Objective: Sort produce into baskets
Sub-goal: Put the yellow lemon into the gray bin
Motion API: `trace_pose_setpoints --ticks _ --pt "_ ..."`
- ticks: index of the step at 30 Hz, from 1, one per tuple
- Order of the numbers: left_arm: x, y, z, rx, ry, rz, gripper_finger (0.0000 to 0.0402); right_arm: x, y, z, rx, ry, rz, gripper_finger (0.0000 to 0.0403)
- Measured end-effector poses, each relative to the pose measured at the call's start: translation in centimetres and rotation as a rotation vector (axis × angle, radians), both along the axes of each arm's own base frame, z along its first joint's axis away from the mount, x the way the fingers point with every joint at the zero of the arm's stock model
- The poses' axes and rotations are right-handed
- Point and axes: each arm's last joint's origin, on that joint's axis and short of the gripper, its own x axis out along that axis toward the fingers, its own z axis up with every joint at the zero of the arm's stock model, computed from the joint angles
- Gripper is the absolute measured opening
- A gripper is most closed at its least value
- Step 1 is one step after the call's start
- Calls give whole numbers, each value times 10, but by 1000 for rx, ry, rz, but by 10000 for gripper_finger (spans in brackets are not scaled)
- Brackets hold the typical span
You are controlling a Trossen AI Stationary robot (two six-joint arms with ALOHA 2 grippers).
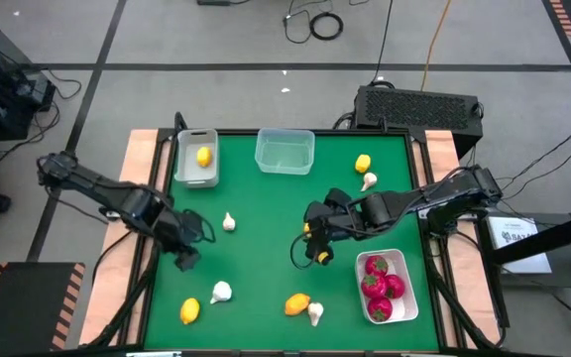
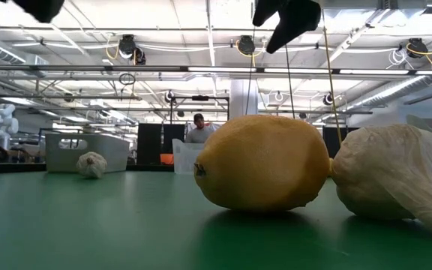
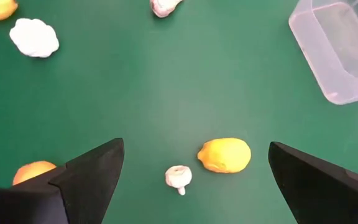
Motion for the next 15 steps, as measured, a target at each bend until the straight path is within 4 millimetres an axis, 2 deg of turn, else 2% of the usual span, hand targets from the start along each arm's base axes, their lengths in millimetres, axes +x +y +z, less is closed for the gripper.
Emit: trace_pose_setpoints --ticks 7,15 --pt "6 -34 -17 -9 182 74 292 0 0 0 -46 17 70 389" --pt "28 -84 -49 -33 249 132 292 0 1 0 -77 46 199 389"
